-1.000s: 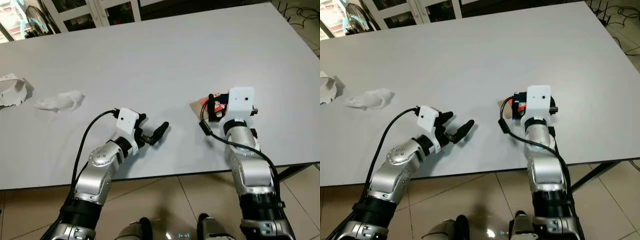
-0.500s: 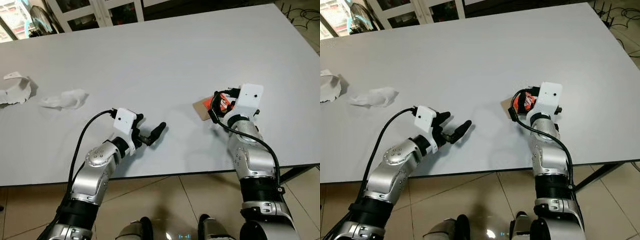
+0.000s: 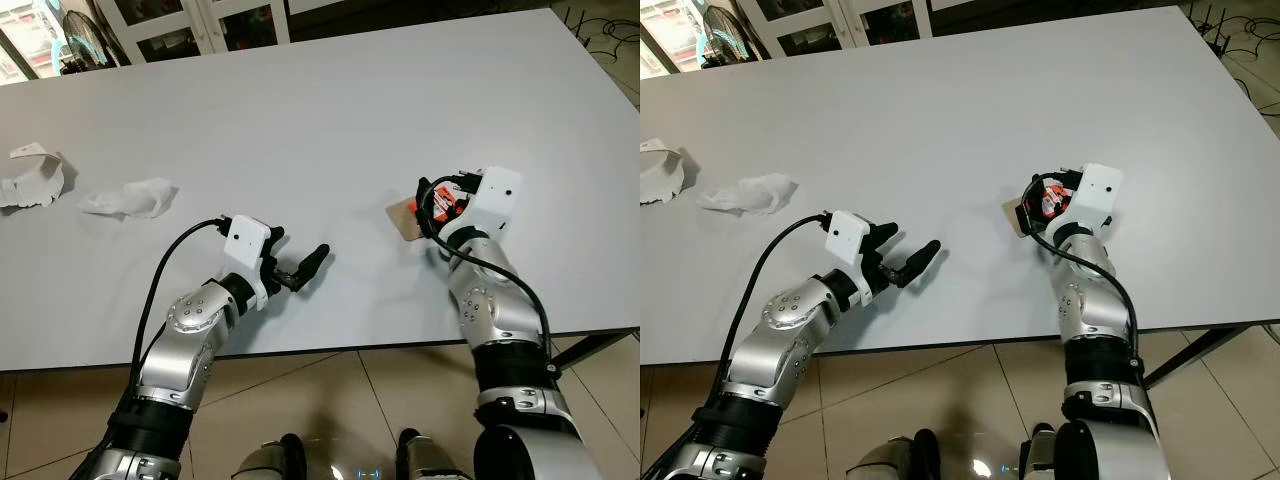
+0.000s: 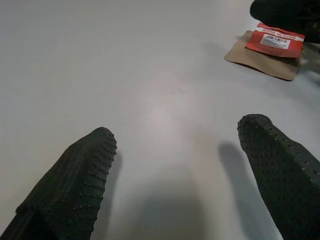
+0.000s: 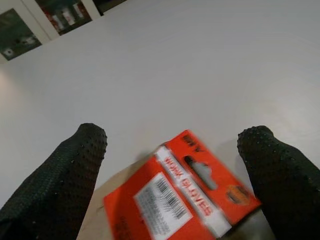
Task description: Picking trash to rubbish bin
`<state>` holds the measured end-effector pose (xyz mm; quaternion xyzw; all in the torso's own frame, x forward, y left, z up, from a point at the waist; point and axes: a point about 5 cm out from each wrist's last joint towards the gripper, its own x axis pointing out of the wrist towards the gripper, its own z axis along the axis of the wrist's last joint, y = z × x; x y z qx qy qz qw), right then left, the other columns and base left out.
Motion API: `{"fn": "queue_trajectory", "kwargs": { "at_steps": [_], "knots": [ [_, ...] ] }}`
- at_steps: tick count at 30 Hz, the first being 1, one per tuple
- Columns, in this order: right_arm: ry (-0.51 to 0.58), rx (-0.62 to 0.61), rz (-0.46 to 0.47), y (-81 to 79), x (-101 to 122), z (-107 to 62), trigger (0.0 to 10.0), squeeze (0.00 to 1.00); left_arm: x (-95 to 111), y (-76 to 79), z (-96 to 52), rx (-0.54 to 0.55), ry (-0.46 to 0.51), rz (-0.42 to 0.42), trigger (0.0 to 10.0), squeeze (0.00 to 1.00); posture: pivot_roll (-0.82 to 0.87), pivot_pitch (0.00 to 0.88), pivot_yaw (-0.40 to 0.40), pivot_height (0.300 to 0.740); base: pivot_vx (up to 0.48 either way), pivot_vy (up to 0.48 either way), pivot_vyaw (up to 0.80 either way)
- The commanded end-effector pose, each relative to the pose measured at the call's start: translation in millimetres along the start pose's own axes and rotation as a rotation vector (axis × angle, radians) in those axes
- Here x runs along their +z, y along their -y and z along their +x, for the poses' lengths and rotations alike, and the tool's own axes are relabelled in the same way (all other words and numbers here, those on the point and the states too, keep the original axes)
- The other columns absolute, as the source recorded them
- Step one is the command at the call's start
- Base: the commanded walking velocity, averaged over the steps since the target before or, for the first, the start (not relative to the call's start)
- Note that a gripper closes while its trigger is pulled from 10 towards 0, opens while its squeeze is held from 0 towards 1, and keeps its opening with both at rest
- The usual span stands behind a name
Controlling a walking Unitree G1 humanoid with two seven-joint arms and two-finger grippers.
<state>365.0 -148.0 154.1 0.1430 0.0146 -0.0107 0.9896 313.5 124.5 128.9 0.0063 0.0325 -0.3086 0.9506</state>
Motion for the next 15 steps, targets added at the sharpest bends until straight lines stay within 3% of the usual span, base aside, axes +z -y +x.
{"fn": "queue_trajectory", "kwargs": {
  "at_steps": [1,7,9,10,11,15],
  "knots": [
    [-0.111,0.014,0.044,-3.8,-29,-5.6,10.0,0.0,-2,-3.7,-5.6,0.006,-0.014,0.01,10.0,0.0,-0.03,0.208,0.159,0.74,0.0,0.0,0.0],
    [-0.144,0.03,0.056,-9.2,-43,-12.4,10.0,0.0,-1,-3.1,-5.4,0.007,-0.013,0.009,10.0,0.0,-0.03,0.208,0.159,0.74,0.0,0.0,0.0],
    [-0.147,0.029,0.057,-8.8,-45,-13.6,9.6,0.0,-1,-2.7,-5.3,0.006,-0.012,0.009,10.0,0.0,-0.03,0.208,0.159,0.74,0.0,0.0,0.0],
    [-0.15,0.027,0.058,-8.4,-46,-14.2,4.5,0.0,-1,-2.6,-5.2,0.006,-0.013,0.008,10.0,0.0,-0.03,0.21,0.155,0.74,0.0,0.0,0.0],
    [-0.153,0.026,0.058,-8.0,-47,-14.7,0.3,0.0,-1,-2.5,-5.2,0.005,-0.013,0.008,10.0,0.0,-0.03,0.21,0.155,0.74,0.0,0.0,0.0],
    [-0.158,0.015,0.059,-5.0,-50,-17.5,0.0,0.0,-1,-2.6,-5.0,0.006,-0.013,0.009,10.0,0.0,-0.03,0.21,0.155,0.74,0.0,0.0,0.0]
  ]
}}
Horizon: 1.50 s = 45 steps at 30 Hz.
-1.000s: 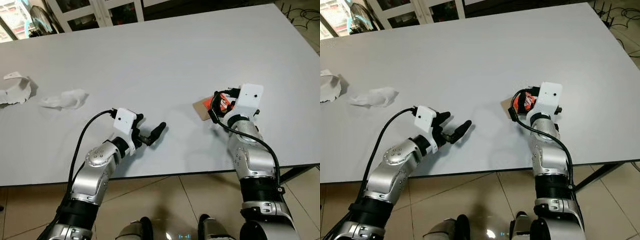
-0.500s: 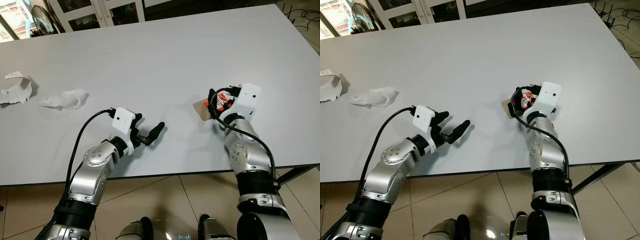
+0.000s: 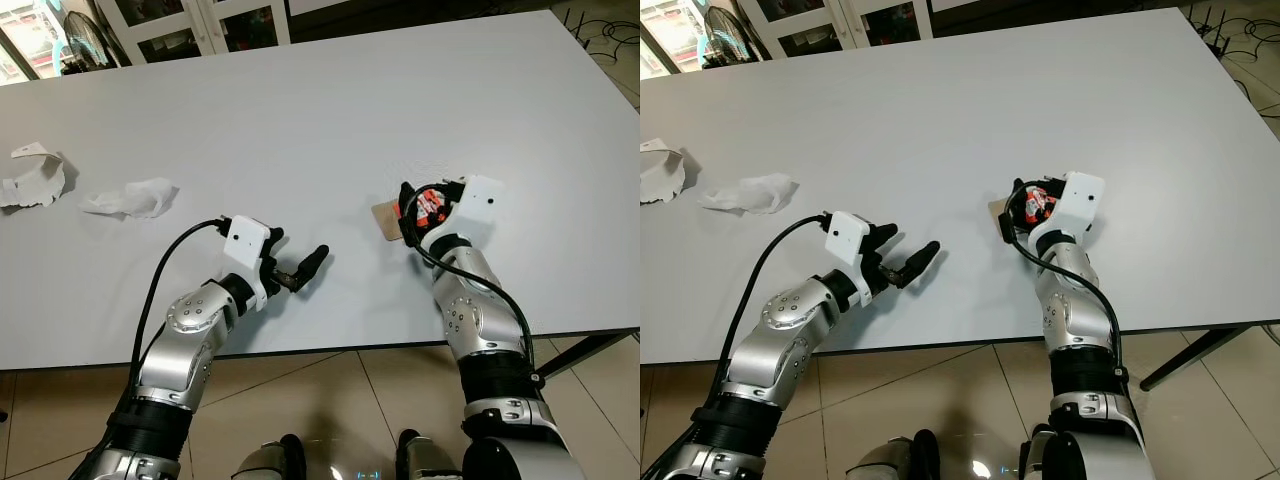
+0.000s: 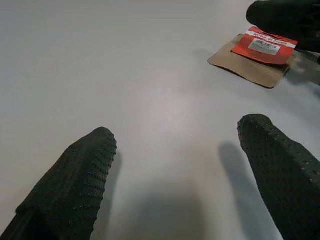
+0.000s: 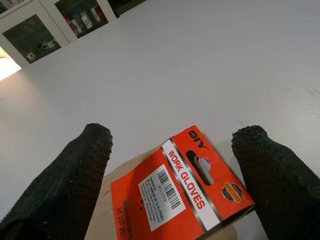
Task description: Picking trash to rubbish bin
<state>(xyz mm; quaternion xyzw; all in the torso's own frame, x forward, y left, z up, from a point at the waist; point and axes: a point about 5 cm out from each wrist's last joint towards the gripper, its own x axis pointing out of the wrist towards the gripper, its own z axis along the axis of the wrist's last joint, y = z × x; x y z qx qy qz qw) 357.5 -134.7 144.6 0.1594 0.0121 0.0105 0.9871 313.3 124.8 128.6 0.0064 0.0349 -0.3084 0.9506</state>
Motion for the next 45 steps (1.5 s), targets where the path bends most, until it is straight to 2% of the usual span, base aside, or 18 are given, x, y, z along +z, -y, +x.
{"fn": "queue_trajectory", "kwargs": {
  "at_steps": [1,36,45],
  "knots": [
    [-0.156,-0.034,0.029,6.5,-37.8,-10.8,0.0,0.0,-0.8,-2.5,-4.7,0.006,-0.008,0.01,10.0,0.0,-0.03,0.21,0.155,0.74,0.0,0.0,0.0],
    [-0.16,-0.061,0.015,13.1,-40.8,-13.8,0.0,0.0,-0.2,-0.7,-5.7,0.003,-0.006,0.008,10.0,0.0,-0.03,0.224,0.155,0.74,0.0,0.0,0.0],
    [-0.128,-0.067,0.012,14.4,-32.5,-11.9,0.0,0.0,0.1,-0.8,-5.9,0.003,-0.006,0.007,10.0,0.0,-0.03,0.226,0.157,0.74,0.0,0.0,0.0]
  ]
}}
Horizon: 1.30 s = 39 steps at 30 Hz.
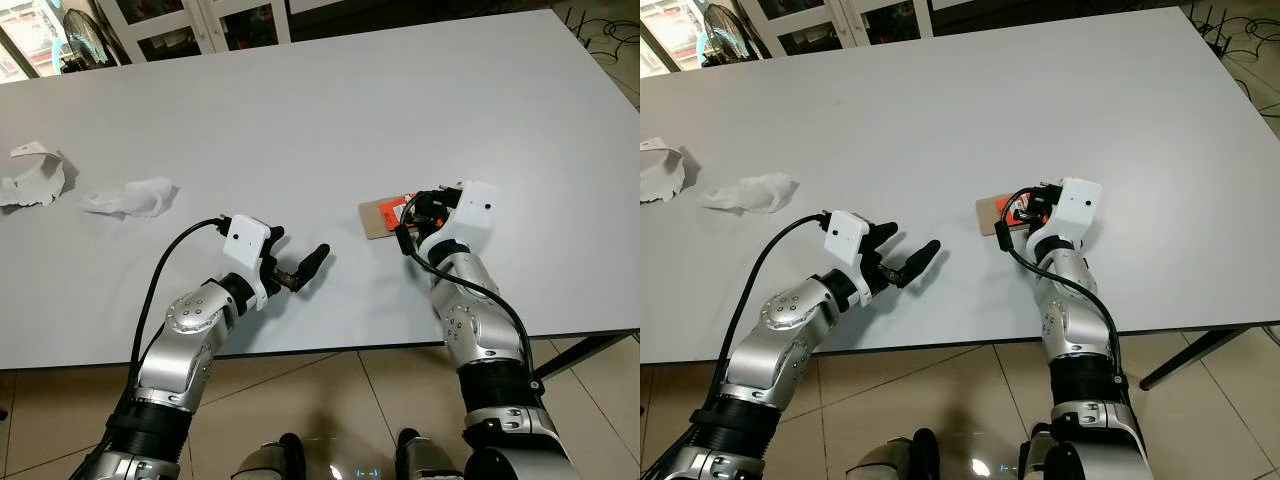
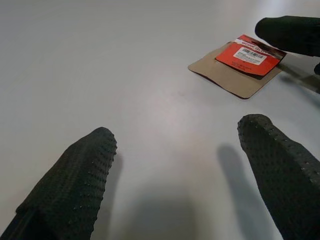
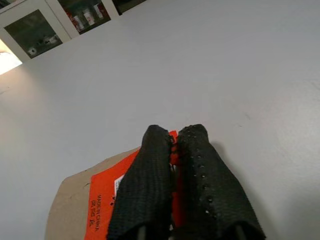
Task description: Picking trash to rubbish bin
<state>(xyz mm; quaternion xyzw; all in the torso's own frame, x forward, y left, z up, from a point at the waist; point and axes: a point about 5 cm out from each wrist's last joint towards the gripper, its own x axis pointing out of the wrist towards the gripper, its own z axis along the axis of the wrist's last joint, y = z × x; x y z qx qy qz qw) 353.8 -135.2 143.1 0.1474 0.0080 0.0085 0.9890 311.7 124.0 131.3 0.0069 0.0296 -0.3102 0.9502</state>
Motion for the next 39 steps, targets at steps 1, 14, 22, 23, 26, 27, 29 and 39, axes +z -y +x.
{"fn": "queue_trajectory", "kwargs": {
  "at_steps": [1,14,22,23,26,27,29,39],
  "knots": [
    [-0.126,-0.063,0.036,12.7,-29,-7.8,0.0,0.0,-2,-2.6,-5.0,0.006,-0.016,0.003,10.0,0.0,-0.03,0.228,0.16,0.74,0.0,0.0,0.0],
    [-0.008,-0.04,-0.036,5.3,2,-4.4,0.0,0.0,5,-6.7,-6.7,-0.012,0.004,0.0,10.0,0.0,-0.03,0.234,0.17,0.74,0.0,0.0,0.0],
    [0.048,-0.031,-0.066,6.9,19,-4.8,0.0,0.0,13,-10.1,-7.2,-0.047,0.017,-0.003,10.0,0.0,-0.03,0.226,0.181,0.74,0.0,0.0,0.0],
    [0.074,-0.028,-0.076,7.3,24,-5.6,0.0,0.0,13,-10.8,-6.9,-0.047,0.017,-0.002,10.0,0.0,-0.03,0.223,0.182,0.74,0.0,0.0,0.0],
    [0.142,-0.017,-0.088,6.5,38,-7.9,0.0,0.0,13,-11.5,-6.0,-0.045,0.017,0.001,10.0,0.0,-0.04,0.216,0.182,0.74,0.0,0.0,0.0],
    [0.142,-0.017,-0.088,6.5,38,-7.9,0.0,0.0,13,-11.5,-6.0,-0.045,0.017,0.001,10.0,0.0,-0.04,0.216,0.182,0.74,0.0,0.0,0.0],
    [0.188,-0.004,-0.088,3.6,49,-9.7,0.0,0.0,13,-10.9,-5.1,-0.046,0.017,0.0,10.0,0.0,-0.04,0.215,0.182,0.74,0.0,0.0,0.0],
    [0.257,0.038,-0.186,-11.3,73,-10.4,4.8,0.0,18,-8.9,0.0,-0.077,0.032,-0.019,10.0,0.0,-0.04,0.192,0.173,0.74,0.0,0.0,0.0]
  ]
}}
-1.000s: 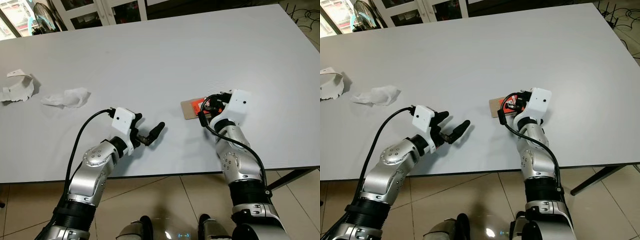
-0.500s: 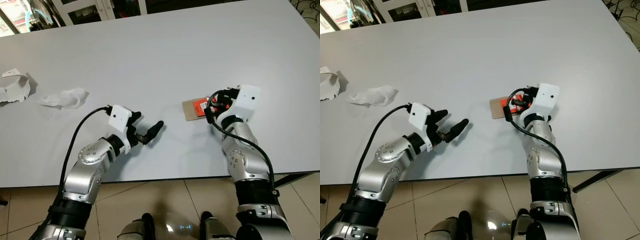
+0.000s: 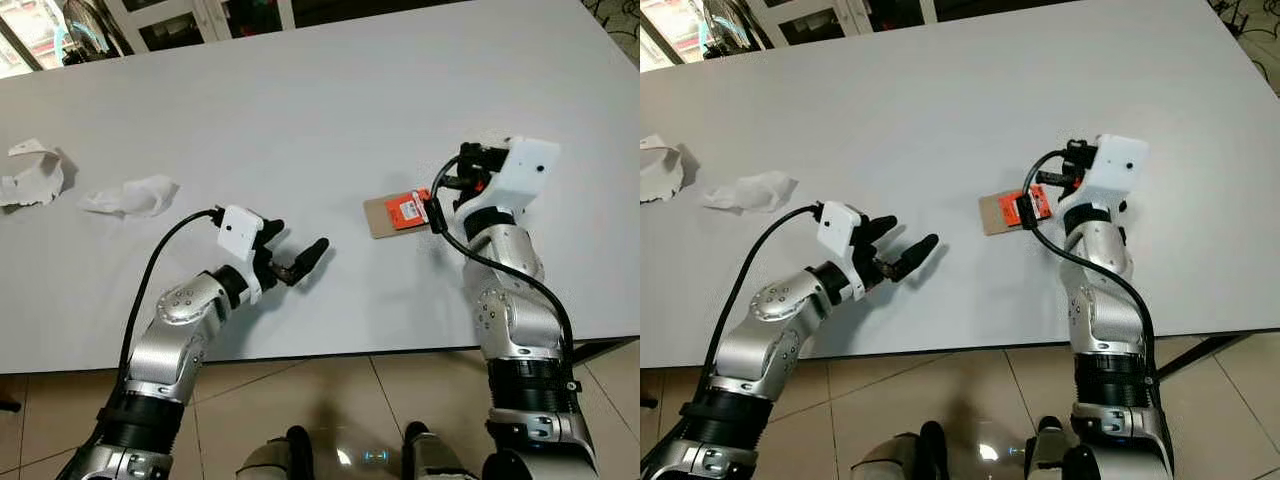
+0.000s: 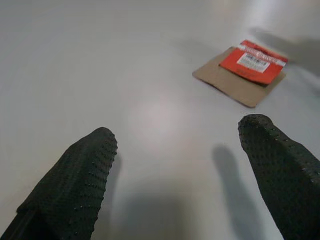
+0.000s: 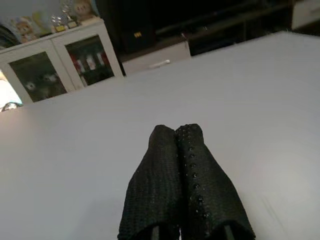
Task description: Picking trash to rubbish bin
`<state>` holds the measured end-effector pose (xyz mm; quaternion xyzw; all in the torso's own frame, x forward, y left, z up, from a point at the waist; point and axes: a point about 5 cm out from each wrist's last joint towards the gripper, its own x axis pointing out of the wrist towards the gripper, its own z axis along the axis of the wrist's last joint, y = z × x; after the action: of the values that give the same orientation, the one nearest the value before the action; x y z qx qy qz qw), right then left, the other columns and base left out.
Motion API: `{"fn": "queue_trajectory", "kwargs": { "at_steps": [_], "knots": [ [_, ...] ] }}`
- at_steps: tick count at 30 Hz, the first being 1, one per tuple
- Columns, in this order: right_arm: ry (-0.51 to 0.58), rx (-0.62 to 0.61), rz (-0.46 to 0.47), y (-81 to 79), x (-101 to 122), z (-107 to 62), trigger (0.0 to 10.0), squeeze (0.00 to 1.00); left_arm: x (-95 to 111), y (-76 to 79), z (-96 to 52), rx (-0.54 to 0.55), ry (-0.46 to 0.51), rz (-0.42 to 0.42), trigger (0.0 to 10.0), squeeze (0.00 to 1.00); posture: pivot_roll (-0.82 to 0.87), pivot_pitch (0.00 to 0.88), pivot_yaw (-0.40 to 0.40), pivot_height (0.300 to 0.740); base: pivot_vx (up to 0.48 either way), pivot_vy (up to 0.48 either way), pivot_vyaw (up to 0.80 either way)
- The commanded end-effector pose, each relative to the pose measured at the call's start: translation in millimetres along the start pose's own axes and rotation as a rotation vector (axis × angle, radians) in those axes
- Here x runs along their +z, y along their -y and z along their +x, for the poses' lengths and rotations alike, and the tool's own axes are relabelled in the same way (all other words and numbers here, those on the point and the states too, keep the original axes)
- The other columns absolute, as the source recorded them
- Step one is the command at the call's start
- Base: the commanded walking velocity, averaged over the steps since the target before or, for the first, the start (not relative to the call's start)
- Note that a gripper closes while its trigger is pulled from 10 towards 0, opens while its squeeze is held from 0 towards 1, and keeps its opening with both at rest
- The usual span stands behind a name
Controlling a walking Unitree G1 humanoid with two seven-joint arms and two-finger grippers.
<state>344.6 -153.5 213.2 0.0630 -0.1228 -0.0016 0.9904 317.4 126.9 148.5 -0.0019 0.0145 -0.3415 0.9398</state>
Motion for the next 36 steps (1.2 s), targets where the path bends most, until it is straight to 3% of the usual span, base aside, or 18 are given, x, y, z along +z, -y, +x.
{"fn": "queue_trajectory", "kwargs": {
  "at_steps": [1,6,12,23,24,36],
  "knots": [
    [-0.007,0.019,-0.017,-7.5,1,0.6,10.0,0.0,2,-4.2,-1.6,-0.011,0.001,-0.014,10.0,0.0,-0.04,0.192,0.173,0.74,0.0,0.0,0.0],
    [-0.028,0.014,-0.038,-5.9,-2,-2.6,10.0,0.0,6,-12.3,1.5,0.028,-0.001,-0.018,10.0,0.0,-0.04,0.181,0.167,0.74,0.0,0.0,0.0],
    [-0.056,0.003,-0.03,-3.3,-6,-6.8,10.0,0.0,5,-11.0,3.8,0.035,0.004,-0.029,10.0,0.0,-0.06,0.173,0.158,0.74,0.0,0.0,0.0],
    [-0.069,-0.011,-0.052,3.1,-6,-7.2,10.0,0.0,1,-5.6,9.3,0.03,0.009,-0.045,10.0,0.0,-0.08,0.165,0.144,0.74,0.0,0.0,-0.63],
    [-0.061,-0.017,-0.047,4.0,-5,-7.0,10.0,1.0,1,-5.8,9.8,0.031,0.01,-0.045,10.0,0.0,-0.08,0.164,0.143,0.74,0.0,0.0,-0.54],
    [-0.061,-0.03,-0.078,9.8,-2,-10.6,10.0,1.0,1,-4.5,14.4,0.048,0.022,-0.063,10.0,0.0,-0.1,0.161,0.131,0.74,0.0,0.0,0.0]
  ]
}}
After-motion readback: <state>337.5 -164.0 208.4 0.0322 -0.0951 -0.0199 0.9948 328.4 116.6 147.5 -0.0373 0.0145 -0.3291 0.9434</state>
